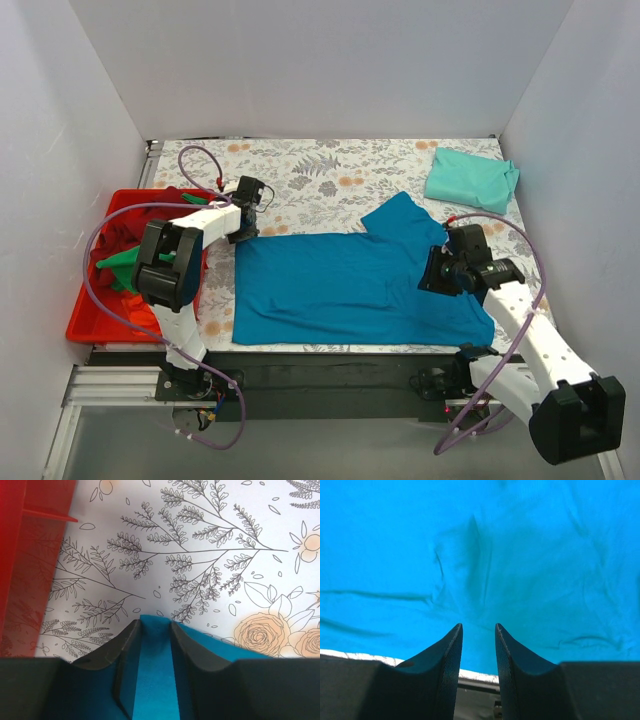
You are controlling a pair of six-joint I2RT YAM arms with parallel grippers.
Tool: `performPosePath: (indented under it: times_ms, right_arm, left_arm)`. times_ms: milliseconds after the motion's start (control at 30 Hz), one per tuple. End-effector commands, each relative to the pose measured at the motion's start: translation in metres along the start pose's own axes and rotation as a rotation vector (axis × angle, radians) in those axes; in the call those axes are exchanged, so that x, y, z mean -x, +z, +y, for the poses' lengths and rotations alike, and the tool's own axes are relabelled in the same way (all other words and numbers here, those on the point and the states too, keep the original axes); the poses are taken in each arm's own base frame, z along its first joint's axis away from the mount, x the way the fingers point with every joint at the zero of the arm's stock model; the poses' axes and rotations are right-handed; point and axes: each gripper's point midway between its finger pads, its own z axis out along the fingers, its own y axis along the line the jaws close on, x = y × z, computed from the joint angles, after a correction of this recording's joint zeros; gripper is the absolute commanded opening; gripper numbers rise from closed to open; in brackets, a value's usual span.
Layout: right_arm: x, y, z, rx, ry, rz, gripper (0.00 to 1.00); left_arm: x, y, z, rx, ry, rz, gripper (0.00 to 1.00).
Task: Fold and stack the t-shirts
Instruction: Fold the tshirt
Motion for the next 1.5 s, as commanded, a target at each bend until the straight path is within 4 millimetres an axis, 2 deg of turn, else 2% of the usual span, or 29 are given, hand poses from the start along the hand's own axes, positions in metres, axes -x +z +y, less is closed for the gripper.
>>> performPosePath:
  times_ms: [0, 33, 67, 133, 167, 200, 233, 267, 300, 333, 400, 467, 500, 567, 600, 633, 667, 733, 767, 867, 933, 1067, 1267, 1467]
  right_arm:
    - [0.052, -0.01, 0.016, 0.01, -0.046, -0.124, 0.39]
    - [0.069, -0.016, 0.024, 0.026, -0.052, -0.16, 0.4]
    - [0.077, -0.016, 0.028, 0.03, -0.055, -0.168, 0.4]
    - [0.096, -0.01, 0.034, 0.03, -0.05, -0.179, 0.39]
    - [0.116, -0.016, 0.043, 0.045, -0.052, -0.217, 0.39]
    - [0.124, -0.005, 0.041, 0.02, -0.061, -0.205, 0.4]
    - [0.134, -0.002, 0.041, 0.007, -0.068, -0.216, 0.39]
    - [0.159, -0.006, 0.048, 0.005, -0.083, -0.277, 0.4]
    - [0.166, 0.011, 0.045, -0.02, -0.093, -0.255, 0.4]
    - [0.178, 0.015, 0.046, -0.035, -0.125, -0.268, 0.39]
    - [0.207, 0.037, 0.046, -0.075, -0.15, -0.281, 0.39]
    - [0.222, 0.055, 0.045, -0.1, -0.19, -0.273, 0.38]
    - [0.238, 0.071, 0.047, -0.111, -0.2, -0.267, 0.38]
    - [0.253, 0.087, 0.046, -0.132, -0.225, -0.264, 0.37]
    - [0.252, 0.109, 0.04, -0.149, -0.229, -0.226, 0.37]
    - [0.272, 0.108, 0.047, -0.138, -0.235, -0.261, 0.37]
    - [0.271, 0.127, 0.041, -0.155, -0.245, -0.23, 0.37]
    - [0.287, 0.133, 0.041, -0.165, -0.249, -0.252, 0.37]
    - [0.285, 0.146, 0.034, -0.178, -0.253, -0.23, 0.37]
    - [0.295, 0.155, 0.03, -0.178, -0.249, -0.234, 0.37]
    - [0.293, 0.168, 0.022, -0.171, -0.236, -0.209, 0.38]
    - [0.291, 0.186, 0.021, -0.125, -0.242, -0.174, 0.38]
    - [0.284, 0.202, 0.01, -0.155, -0.265, -0.144, 0.38]
    - [0.287, 0.21, 0.007, -0.117, -0.258, -0.135, 0.38]
  left_arm:
    - [0.007, 0.005, 0.0, 0.001, 0.005, -0.013, 0.26]
    - [0.006, 0.005, 0.0, 0.0, 0.006, -0.01, 0.23]
    - [0.005, 0.006, 0.0, 0.0, 0.008, -0.009, 0.19]
    - [0.003, 0.007, -0.001, -0.003, 0.012, -0.003, 0.17]
    - [0.001, 0.008, -0.002, -0.006, 0.014, 0.004, 0.16]
    - [0.0, 0.009, -0.002, -0.008, 0.013, 0.008, 0.1]
    - [-0.002, 0.009, -0.003, -0.013, 0.016, 0.013, 0.08]
    - [-0.004, 0.009, -0.004, -0.02, 0.016, 0.019, 0.07]
    - [-0.004, 0.009, -0.004, -0.022, 0.016, 0.02, 0.03]
    - [-0.005, 0.01, -0.003, -0.02, 0.017, 0.024, 0.01]
    - [-0.007, 0.01, -0.005, -0.028, 0.019, 0.03, 0.0]
    - [-0.007, 0.011, -0.007, -0.032, 0.019, 0.035, 0.0]
    - [-0.009, 0.011, -0.007, -0.036, 0.022, 0.04, 0.0]
    - [-0.009, 0.011, -0.007, -0.038, 0.027, 0.041, 0.0]
    - [-0.01, 0.011, -0.007, -0.036, 0.028, 0.043, 0.0]
    - [-0.009, 0.011, -0.006, -0.036, 0.031, 0.042, 0.0]
    - [-0.008, 0.01, -0.006, -0.036, 0.03, 0.04, 0.0]
    - [-0.007, 0.008, -0.007, -0.043, 0.032, 0.038, 0.0]
    - [-0.006, 0.008, -0.008, -0.046, 0.032, 0.036, 0.0]
    - [-0.006, 0.006, -0.01, -0.057, 0.032, 0.039, 0.0]
    - [-0.005, 0.006, -0.01, -0.06, 0.033, 0.039, 0.0]
    - [-0.006, 0.007, -0.014, -0.073, 0.033, 0.05, 0.0]
    - [-0.01, 0.009, -0.017, -0.084, 0.038, 0.07, 0.0]
    - [-0.01, 0.009, -0.019, -0.09, 0.039, 0.074, 0.0]
